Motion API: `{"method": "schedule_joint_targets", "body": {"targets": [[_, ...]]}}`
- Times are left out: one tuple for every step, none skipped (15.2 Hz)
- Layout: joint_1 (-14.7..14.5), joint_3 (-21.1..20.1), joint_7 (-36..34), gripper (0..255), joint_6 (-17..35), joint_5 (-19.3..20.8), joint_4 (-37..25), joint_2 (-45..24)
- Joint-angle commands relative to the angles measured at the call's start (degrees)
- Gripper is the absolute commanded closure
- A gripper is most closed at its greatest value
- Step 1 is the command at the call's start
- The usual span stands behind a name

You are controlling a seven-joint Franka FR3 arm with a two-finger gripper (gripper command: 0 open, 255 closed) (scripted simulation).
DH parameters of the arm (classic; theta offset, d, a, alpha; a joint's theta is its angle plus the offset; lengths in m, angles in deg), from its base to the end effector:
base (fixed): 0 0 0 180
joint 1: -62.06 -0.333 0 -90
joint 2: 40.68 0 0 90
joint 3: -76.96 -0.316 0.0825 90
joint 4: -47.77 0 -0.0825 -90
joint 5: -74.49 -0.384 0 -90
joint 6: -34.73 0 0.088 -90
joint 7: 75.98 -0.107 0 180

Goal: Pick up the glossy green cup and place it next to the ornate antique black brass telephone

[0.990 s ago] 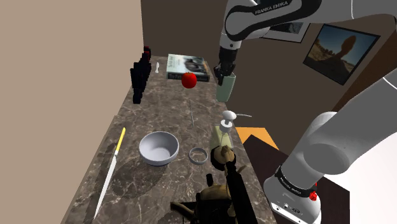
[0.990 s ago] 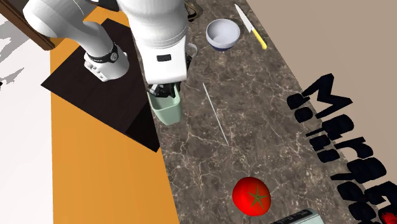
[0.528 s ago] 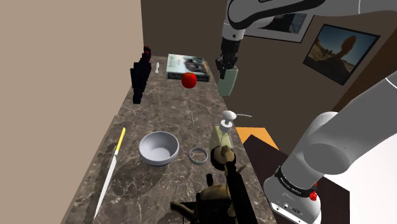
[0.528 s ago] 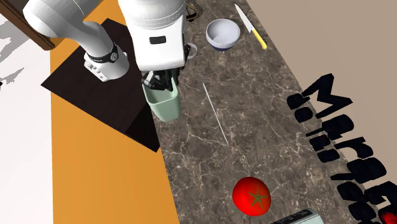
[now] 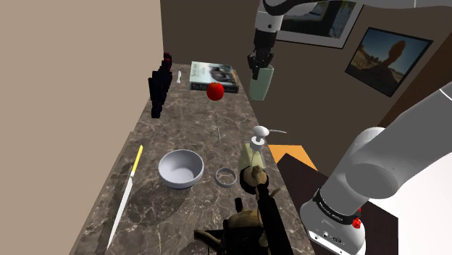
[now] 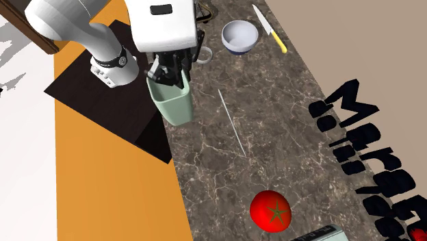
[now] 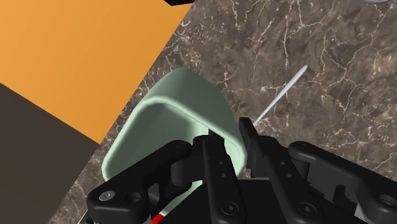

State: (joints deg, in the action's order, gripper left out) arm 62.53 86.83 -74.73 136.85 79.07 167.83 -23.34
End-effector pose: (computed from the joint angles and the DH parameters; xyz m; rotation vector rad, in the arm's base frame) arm 0.4552 -0.0974 0.5449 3.1092 -0.2074 -0.0261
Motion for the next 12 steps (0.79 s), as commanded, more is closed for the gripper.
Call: {"method": "schedule_joint_targets", "body": {"targets": [[0.0, -0.1, 0.0, 255, -1.6, 0.0, -1.4, 0.1], [0.0, -0.1, 0.0, 255, -2.3, 0.0, -2.2, 0.1], [-0.1, -0.1, 0.1, 255, -3.1, -0.1, -3.0, 0.1], [-0.1, -0.1, 0.1, 255, -3.9, -0.1, -3.8, 0.0], [-0.1, -0.2, 0.1, 255, -4.6, -0.1, -4.6, 0.0], [-0.1, -0.2, 0.2, 255, -5.4, -0.1, -5.5, -0.1], [-0.1, -0.2, 0.2, 255, -6.2, -0.2, -6.3, -0.2], [-0.1, -0.2, 0.2, 255, -6.9, -0.2, -7.2, -0.2], [-0.1, -0.2, 0.3, 255, -7.7, -0.2, -8.1, -0.4], [-0.2, -0.3, 0.3, 255, -8.5, -0.2, -8.9, -0.5], [-0.2, -0.3, 0.3, 255, -9.3, -0.3, -9.9, -0.6], [-0.2, -0.3, 0.4, 255, -10.0, -0.3, -10.8, -0.7]]}}
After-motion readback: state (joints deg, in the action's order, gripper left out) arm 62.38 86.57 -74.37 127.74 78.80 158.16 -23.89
